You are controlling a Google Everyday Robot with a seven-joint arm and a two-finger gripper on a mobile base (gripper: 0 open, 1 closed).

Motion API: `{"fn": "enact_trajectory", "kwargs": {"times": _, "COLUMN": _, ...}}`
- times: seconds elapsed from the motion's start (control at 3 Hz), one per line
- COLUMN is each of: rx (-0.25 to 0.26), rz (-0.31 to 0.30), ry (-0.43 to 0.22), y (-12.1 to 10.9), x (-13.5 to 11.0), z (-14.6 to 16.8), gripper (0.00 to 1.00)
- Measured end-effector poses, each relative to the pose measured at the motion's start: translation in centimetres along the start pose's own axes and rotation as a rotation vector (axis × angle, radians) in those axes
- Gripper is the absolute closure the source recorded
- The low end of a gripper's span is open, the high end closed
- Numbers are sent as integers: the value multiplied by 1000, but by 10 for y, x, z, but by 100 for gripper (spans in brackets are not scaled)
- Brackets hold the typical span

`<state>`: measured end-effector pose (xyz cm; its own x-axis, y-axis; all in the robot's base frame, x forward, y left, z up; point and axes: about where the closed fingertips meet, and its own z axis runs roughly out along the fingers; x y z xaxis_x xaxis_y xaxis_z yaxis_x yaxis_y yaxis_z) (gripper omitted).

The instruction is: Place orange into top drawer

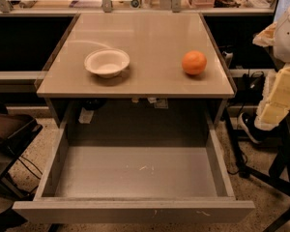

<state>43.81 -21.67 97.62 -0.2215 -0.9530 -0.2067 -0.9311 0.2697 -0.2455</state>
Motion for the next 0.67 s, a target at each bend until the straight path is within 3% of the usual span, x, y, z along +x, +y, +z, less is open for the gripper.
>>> {"fn": "enact_trajectory", "kwargs": {"times": 0.33, "rx": 0, "rz": 0, "ry": 0, "y": 0, "x": 0, "z": 0, "gripper": 0}}
{"fn": "enact_trajectory", "kwargs": {"times": 0.67, "rx": 11, "rz": -5, "ry": -13, "y": -16, "x": -8, "z": 6, "gripper": 0}}
